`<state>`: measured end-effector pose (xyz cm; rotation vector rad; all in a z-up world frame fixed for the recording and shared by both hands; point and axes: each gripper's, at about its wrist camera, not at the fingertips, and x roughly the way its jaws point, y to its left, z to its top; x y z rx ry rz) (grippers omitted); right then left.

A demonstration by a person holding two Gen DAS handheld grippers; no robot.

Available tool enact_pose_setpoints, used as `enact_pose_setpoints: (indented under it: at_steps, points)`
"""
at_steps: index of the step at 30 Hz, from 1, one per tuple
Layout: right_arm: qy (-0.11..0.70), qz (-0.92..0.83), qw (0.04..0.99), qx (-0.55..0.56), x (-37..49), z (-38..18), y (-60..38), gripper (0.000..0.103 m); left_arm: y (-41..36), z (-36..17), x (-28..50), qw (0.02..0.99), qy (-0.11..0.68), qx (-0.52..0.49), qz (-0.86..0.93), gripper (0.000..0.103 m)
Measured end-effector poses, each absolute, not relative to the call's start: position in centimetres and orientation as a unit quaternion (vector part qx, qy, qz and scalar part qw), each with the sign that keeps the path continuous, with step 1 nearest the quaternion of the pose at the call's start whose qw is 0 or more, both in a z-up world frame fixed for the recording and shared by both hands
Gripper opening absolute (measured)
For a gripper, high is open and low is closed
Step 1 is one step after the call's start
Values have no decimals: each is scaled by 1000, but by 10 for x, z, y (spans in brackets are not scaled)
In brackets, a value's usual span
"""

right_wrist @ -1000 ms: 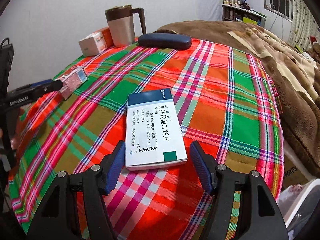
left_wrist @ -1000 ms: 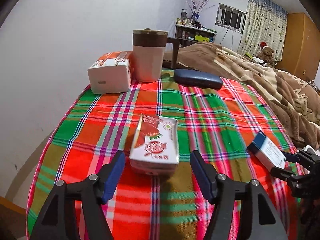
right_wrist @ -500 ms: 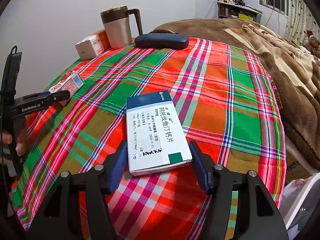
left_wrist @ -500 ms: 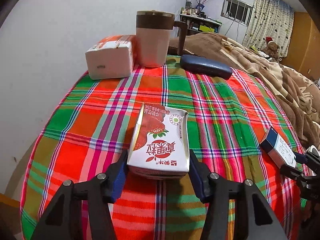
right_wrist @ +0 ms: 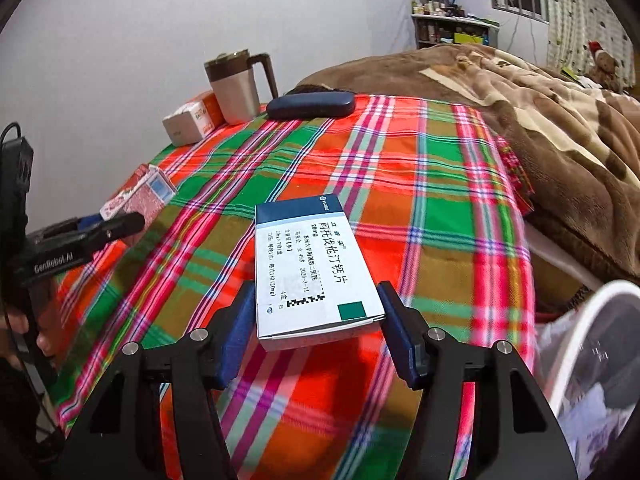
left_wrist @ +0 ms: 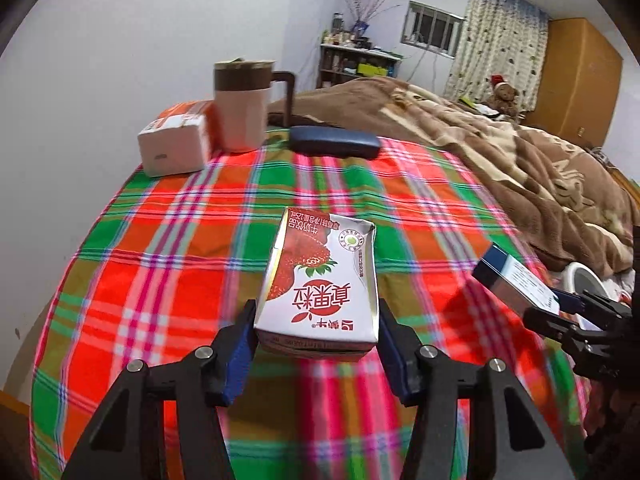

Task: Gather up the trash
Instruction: 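Carry the strawberry carton and medicine box over the white bin with both grippers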

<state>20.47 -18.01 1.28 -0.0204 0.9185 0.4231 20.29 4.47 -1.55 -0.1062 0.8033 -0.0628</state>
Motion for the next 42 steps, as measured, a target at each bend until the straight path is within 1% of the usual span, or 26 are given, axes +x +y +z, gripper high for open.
enact_pose_setpoints:
  at_steps: [8, 21, 42]
  points:
    - [425, 188, 885, 12, 179, 25, -201, 61, 9, -3, 173, 921, 380, -57, -65, 55]
    - [410, 160, 898, 25, 151, 36, -233, 61, -39, -2, 147, 916, 382, -58, -109, 55]
    - [400, 92, 911, 51, 127, 42, -294, 61, -118, -1, 140, 904, 384, -29, -184, 55]
